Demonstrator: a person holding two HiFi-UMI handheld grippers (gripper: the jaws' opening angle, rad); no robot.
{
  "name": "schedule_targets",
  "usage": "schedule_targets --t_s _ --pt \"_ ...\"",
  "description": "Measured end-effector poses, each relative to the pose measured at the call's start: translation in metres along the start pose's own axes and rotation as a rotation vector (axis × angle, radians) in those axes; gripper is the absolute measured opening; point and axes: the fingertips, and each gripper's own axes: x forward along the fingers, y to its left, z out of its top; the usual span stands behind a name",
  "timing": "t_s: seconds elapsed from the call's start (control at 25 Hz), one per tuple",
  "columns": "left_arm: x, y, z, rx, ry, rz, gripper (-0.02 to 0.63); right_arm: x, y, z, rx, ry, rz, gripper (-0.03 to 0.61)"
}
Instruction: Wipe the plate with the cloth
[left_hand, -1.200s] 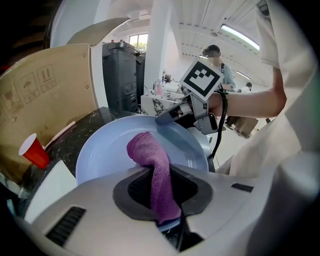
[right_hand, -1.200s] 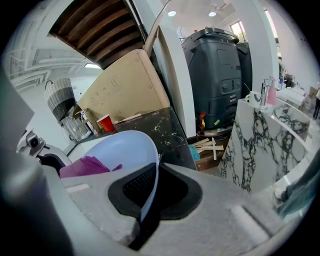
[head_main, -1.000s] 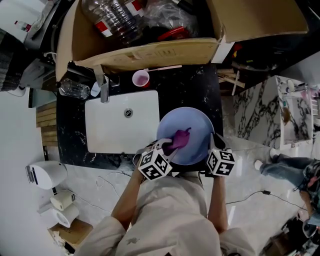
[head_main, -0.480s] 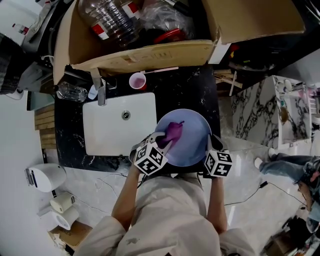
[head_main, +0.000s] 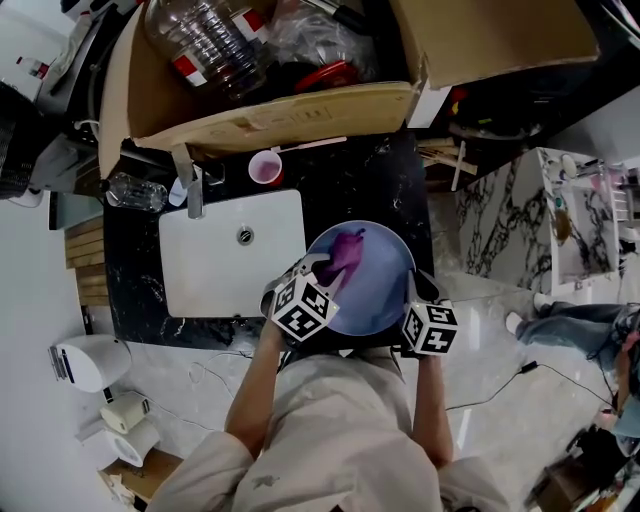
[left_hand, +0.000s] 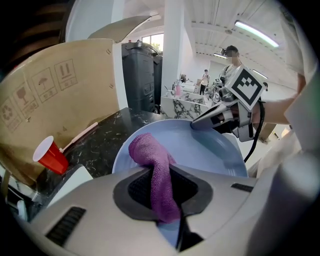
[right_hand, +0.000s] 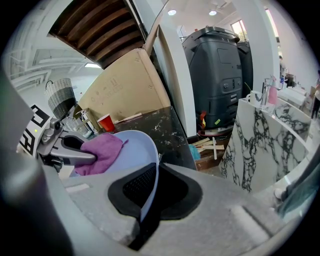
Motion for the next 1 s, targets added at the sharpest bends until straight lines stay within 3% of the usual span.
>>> schedule_targets --t_s 0.28,0.6,1.0 --pt "0.011 -0.010 0.018 0.032 -0.018 -0.025 0.058 0.000 0.001 0.000 -0.012 -0.007 0.001 0.023" --pt "0.015 -0.029 0.030 0.070 -0.037 -0.069 0.058 -0.010 0.004 0.005 -0.132 -0.076 0.000 0.035" --pt "-0.011 -0.039 0.045 0.061 -0.162 -0.030 0.058 -0.039 0.020 0.027 -0.231 -0.202 0.043 0.037"
